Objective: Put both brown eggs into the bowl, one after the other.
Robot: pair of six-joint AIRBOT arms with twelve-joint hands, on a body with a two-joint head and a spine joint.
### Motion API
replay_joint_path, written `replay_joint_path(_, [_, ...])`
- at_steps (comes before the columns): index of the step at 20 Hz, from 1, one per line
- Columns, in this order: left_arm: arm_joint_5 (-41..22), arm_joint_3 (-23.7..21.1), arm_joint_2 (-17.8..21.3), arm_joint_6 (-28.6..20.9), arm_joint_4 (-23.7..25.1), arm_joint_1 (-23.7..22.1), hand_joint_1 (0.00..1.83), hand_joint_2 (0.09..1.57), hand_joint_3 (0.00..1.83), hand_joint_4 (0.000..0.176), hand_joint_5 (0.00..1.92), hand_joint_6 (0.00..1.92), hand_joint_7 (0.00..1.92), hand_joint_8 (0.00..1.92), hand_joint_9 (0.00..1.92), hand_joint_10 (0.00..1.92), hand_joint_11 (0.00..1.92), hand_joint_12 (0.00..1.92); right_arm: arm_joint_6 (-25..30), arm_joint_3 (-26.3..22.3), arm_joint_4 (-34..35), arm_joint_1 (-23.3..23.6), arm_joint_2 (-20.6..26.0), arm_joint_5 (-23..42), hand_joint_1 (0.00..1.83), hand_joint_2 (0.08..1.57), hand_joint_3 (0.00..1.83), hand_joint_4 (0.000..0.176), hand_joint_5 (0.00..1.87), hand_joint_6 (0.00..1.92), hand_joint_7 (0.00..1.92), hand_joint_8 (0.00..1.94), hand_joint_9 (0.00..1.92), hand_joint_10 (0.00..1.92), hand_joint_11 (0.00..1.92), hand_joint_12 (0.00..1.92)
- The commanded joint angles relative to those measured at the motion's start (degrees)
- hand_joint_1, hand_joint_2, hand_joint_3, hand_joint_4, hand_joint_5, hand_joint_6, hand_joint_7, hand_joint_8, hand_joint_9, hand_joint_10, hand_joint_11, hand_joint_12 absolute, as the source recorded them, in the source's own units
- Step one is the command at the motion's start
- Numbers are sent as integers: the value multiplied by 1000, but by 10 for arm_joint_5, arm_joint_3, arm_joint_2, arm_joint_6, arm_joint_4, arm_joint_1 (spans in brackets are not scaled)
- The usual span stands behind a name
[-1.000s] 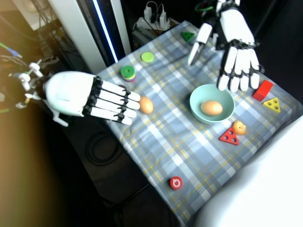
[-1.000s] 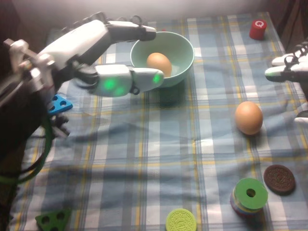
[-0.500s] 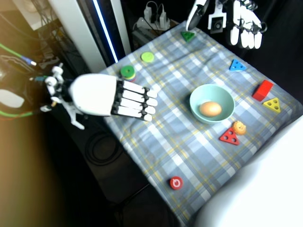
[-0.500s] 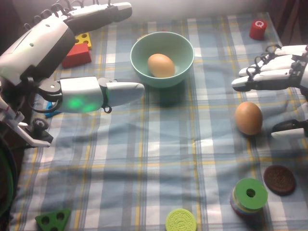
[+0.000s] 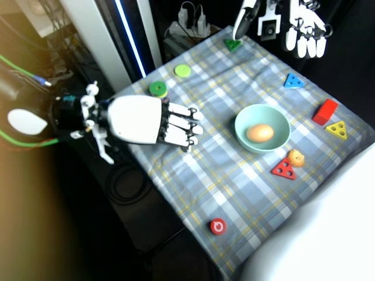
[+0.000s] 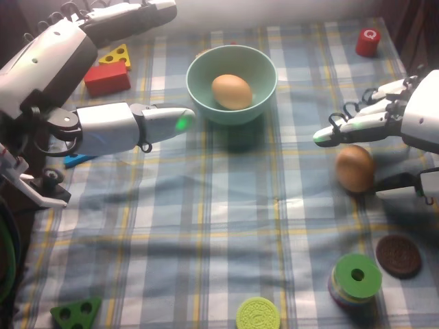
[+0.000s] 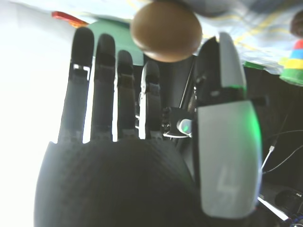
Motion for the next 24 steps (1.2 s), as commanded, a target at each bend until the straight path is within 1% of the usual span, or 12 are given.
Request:
replay_joint_path(1, [-70, 2, 3, -5, 14, -3, 741, 865, 4, 147, 428, 0, 422, 6, 295, 4, 0, 526, 2, 2, 12, 10, -3, 51, 893, 1165, 2, 45, 527, 4, 725, 1, 941, 37, 629, 1166])
replay_joint_path(4, [-70, 3, 3, -5, 11, -2, 675, 883, 4, 148, 436, 3, 431, 4, 306, 4, 0, 560, 2, 6, 9, 12, -9, 44, 1161, 1081, 0, 0, 656, 5, 770, 9, 989, 57, 681, 1205])
replay_joint_path(5, [-70, 3, 3, -5, 11, -2, 674, 884, 4, 144, 435, 3, 434, 5, 308, 5, 0, 562, 2, 7, 8, 12, -10, 44, 1509, 1021, 27, 0, 680, 11, 827, 10, 999, 798, 833, 1169])
replay_joint_path(6, [-69, 3, 3, -5, 10, -2, 679, 884, 2, 142, 436, 1, 436, 3, 309, 3, 0, 580, 2, 8, 7, 14, -11, 43, 1394, 1093, 0, 0, 713, 13, 967, 774, 947, 963, 877, 1436])
replay_joint_path(8, [-68, 4, 3, -5, 9, -2, 652, 887, 2, 150, 437, 1, 436, 2, 309, 2, 0, 587, 2, 10, 5, 17, -13, 40, 1349, 1142, 0, 0, 790, 5, 908, 1116, 1144, 712, 1028, 1218])
replay_joint_path(9, [-68, 4, 3, -5, 9, -2, 645, 890, 3, 155, 442, 3, 441, 3, 314, 4, 0, 588, 2, 12, 4, 20, -14, 37, 1259, 1161, 22, 0, 822, 933, 883, 1161, 1178, 635, 1057, 1141])
replay_joint_path(10, [-68, 4, 3, -5, 9, -2, 616, 890, 2, 155, 446, 2, 453, 4, 320, 4, 0, 622, 2, 13, 4, 21, -14, 37, 1232, 1190, 7, 0, 796, 1171, 850, 1211, 1204, 555, 1067, 1146])
replay_joint_path(15, [-71, 3, 2, -8, 6, 2, 616, 893, 1, 153, 428, 0, 444, 0, 311, 2, 0, 617, 2, 13, 9, 26, -13, 38, 1220, 1207, 0, 0, 772, 1258, 822, 1250, 1129, 610, 1006, 1182])
replay_joint_path(16, [-72, 3, 3, -10, 6, 3, 587, 904, 3, 157, 427, 0, 441, 0, 300, 0, 0, 580, 2, 13, 15, 26, -12, 40, 1318, 1133, 1, 0, 640, 476, 923, 1097, 1144, 458, 961, 1161])
replay_joint_path(17, [-72, 3, 3, -13, 5, 5, 580, 899, 0, 156, 439, 5, 450, 4, 303, 2, 0, 571, 2, 12, 25, 26, -9, 46, 1186, 1069, 0, 0, 590, 147, 808, 449, 1053, 263, 798, 1101])
replay_joint_path(19, [-73, 3, 3, -17, 5, 6, 631, 876, 0, 157, 442, 2, 448, 2, 296, 0, 0, 522, 2, 5, 50, 26, -3, 64, 1102, 1056, 0, 0, 562, 9, 765, 41, 885, 38, 610, 860])
replay_joint_path(24, [-78, 0, 5, -22, 4, 10, 723, 857, 0, 152, 451, 3, 456, 2, 311, 3, 0, 544, 2, -17, 107, -10, 22, 139, 1085, 1076, 0, 20, 421, 0, 644, 0, 743, 0, 326, 1068])
